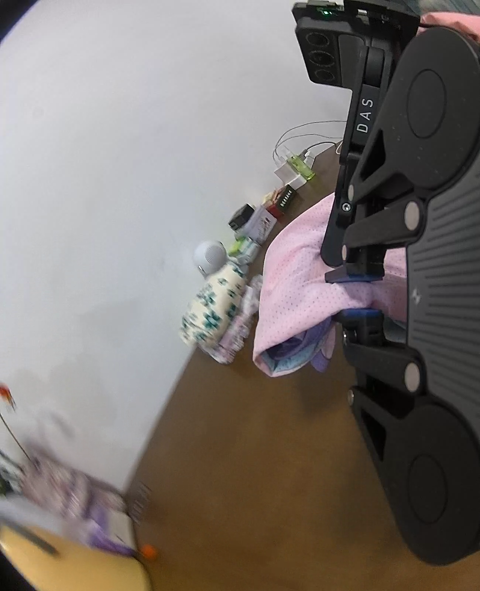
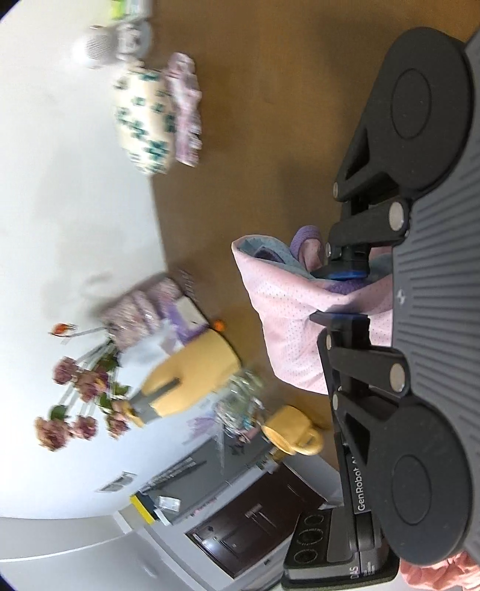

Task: Fold clothes
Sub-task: 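Carry the pink bundle with the left tool onto the clothes stack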

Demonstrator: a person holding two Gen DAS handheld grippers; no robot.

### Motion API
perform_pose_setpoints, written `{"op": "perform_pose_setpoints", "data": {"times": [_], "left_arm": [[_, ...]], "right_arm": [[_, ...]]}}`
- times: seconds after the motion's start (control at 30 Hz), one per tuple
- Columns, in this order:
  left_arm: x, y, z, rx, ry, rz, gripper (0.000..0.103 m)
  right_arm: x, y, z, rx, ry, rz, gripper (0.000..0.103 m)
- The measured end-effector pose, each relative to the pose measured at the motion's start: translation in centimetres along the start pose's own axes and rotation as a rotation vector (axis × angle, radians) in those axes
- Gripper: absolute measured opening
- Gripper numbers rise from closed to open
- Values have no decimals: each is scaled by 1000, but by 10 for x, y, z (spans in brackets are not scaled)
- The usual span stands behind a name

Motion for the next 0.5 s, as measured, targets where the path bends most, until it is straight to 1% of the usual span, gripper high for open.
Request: {"op": "perform_pose_setpoints", "data": {"times": [0.1, 0.2, 0.27, 0.37, 0.5], "left_arm": [[-31, 32, 20, 8, 72, 6, 11], [-63, 72, 39, 7, 132, 18, 11], [-82, 103, 48, 2, 154, 23, 11], [-109, 156, 54, 1, 169, 21, 11], [-134, 227, 53, 1, 185, 8, 11]], "right_arm": [[-34, 5, 7, 35, -25, 49, 15], [-74, 15, 18, 82, -50, 103, 15], [-100, 26, 30, 114, -57, 134, 15], [-127, 50, 62, 144, -36, 152, 15], [-158, 84, 109, 179, -3, 169, 15]]}}
Point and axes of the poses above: each gripper's, at about its wrist camera, not at the fingertips, and y roughly the way its jaws point, z to its right, x to its underside, the point moved 2 cm from there along y, roughly the way its jaws point, and after that the axes turned 13 degrees about z, right-handed, at the moved point
